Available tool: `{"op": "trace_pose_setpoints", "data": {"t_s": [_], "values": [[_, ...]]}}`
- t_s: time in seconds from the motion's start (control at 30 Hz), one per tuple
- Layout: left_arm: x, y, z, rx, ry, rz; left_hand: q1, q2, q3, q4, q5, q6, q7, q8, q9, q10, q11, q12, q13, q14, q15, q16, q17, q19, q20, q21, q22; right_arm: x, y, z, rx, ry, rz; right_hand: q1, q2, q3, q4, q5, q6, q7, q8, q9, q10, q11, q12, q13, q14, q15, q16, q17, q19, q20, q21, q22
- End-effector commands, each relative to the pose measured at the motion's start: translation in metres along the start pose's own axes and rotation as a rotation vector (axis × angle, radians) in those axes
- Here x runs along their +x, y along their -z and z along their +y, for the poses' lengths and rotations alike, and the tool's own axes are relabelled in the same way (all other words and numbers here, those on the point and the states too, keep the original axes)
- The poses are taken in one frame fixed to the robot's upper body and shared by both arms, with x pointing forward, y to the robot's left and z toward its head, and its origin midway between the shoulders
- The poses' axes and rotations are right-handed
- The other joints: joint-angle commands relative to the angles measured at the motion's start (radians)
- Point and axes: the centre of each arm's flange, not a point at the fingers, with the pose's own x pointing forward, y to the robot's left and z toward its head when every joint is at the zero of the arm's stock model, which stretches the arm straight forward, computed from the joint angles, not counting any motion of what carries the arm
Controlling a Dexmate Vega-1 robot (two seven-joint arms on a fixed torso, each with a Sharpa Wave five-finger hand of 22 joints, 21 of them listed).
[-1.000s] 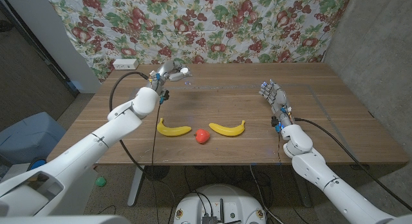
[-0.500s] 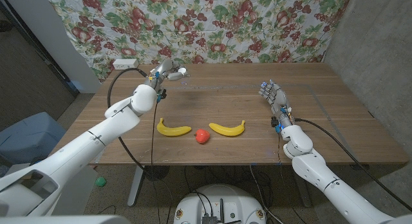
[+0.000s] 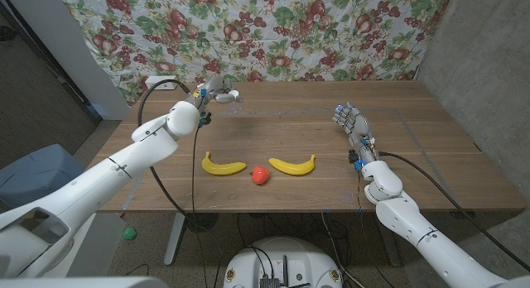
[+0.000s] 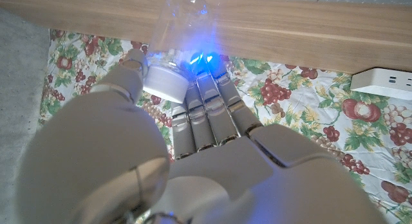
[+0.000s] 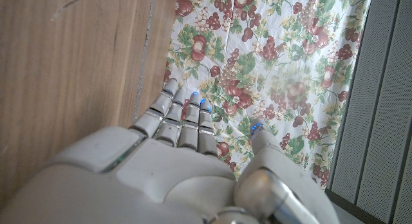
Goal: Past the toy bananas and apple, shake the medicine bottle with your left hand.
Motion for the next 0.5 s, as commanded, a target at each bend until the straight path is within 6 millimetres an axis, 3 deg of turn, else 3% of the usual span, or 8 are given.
{"op": "trace_pose_setpoints", "data": {"t_s": [0.03,0.5], "values": [[0.008,0.003,0.0,0.097,0.106,0.078,0.164,0.177,0.013,0.004,0.007,0.044,-0.022,0.003,0.003,0.165,-0.17,0.002,0.003,0.039,-0.151,0.001,0.004,-0.006,-0.094,0.004,0.002,-0.001,0.001,0.0,0.0,0.0,0.003,0.0,0.006,0.002,-0.004,0.005,0.011,-0.001,0.003,0.003,0.007,0.0,0.001,0.006,0.004,-0.001,0.0,0.004,0.009,-0.001,-0.001,0.001],[0.011,0.017,-0.015,0.088,0.135,0.113,0.163,0.178,0.013,0.004,0.007,0.041,-0.023,0.003,0.003,0.163,-0.169,0.001,0.004,0.037,-0.15,0.002,0.005,-0.008,-0.095,0.007,0.002,-0.001,0.001,0.0,0.0,0.001,0.008,0.0,0.005,0.002,-0.004,0.005,0.011,-0.001,0.003,0.003,0.008,0.0,0.0,0.006,0.005,-0.001,-0.001,0.004,0.01,-0.001,-0.004,0.001]]}}
